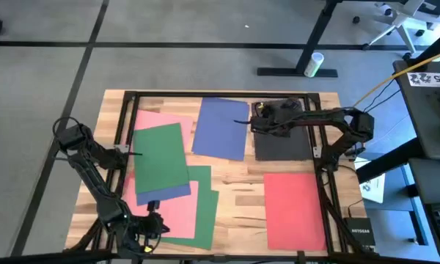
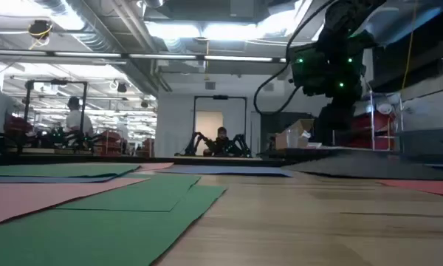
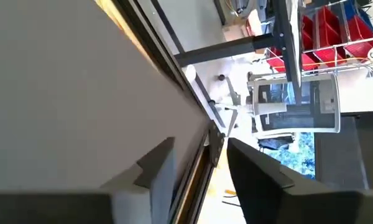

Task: Organize paper
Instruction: Stack the black paper on top of the other black papers on the table

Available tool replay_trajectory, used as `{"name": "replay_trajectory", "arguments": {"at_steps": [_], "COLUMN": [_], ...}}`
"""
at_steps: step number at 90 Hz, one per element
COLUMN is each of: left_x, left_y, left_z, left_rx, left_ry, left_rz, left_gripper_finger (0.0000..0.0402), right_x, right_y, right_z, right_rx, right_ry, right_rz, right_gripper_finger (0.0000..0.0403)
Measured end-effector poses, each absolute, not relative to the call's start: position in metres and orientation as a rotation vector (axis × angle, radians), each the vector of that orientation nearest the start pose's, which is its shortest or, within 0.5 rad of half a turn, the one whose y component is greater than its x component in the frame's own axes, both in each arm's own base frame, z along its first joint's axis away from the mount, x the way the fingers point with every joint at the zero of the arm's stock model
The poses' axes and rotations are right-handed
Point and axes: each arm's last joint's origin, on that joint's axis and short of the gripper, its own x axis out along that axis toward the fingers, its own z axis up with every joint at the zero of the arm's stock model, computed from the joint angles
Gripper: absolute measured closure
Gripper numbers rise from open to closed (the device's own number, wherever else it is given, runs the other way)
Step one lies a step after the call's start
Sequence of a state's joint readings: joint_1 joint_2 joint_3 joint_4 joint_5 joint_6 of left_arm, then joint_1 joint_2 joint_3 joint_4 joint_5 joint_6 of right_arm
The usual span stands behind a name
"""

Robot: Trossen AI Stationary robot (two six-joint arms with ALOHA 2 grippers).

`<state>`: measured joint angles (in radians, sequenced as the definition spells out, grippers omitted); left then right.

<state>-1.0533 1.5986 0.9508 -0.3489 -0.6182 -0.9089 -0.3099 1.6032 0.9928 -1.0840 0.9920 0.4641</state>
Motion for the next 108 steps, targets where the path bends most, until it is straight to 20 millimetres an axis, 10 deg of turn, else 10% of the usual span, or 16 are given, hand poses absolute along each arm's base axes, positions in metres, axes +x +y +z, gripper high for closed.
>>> {"name": "replay_trajectory", "arguments": {"at_steps": [26,48,108], "left_x": [0.167,0.167,0.167], "left_y": [-0.26,-0.26,-0.259], "left_z": [0.191,0.191,0.19], "left_rx": [-0.119,-0.119,-0.123], "left_ry": [0.761,0.761,0.766], "left_rz": [-0.061,-0.061,-0.054], "left_gripper_finger": [0.0402,0.0402,0.0402], "right_x": [0.236,0.262,0.284], "right_y": [-0.1,-0.102,-0.131], "right_z": [0.192,0.187,0.159], "right_rx": [-0.253,-0.019,0.55], "right_ry": [1.388,1.274,1.089], "right_rz": [-1.278,-0.986,-0.829], "right_gripper_finger": [0.0266,0.0392,0.0402]}}
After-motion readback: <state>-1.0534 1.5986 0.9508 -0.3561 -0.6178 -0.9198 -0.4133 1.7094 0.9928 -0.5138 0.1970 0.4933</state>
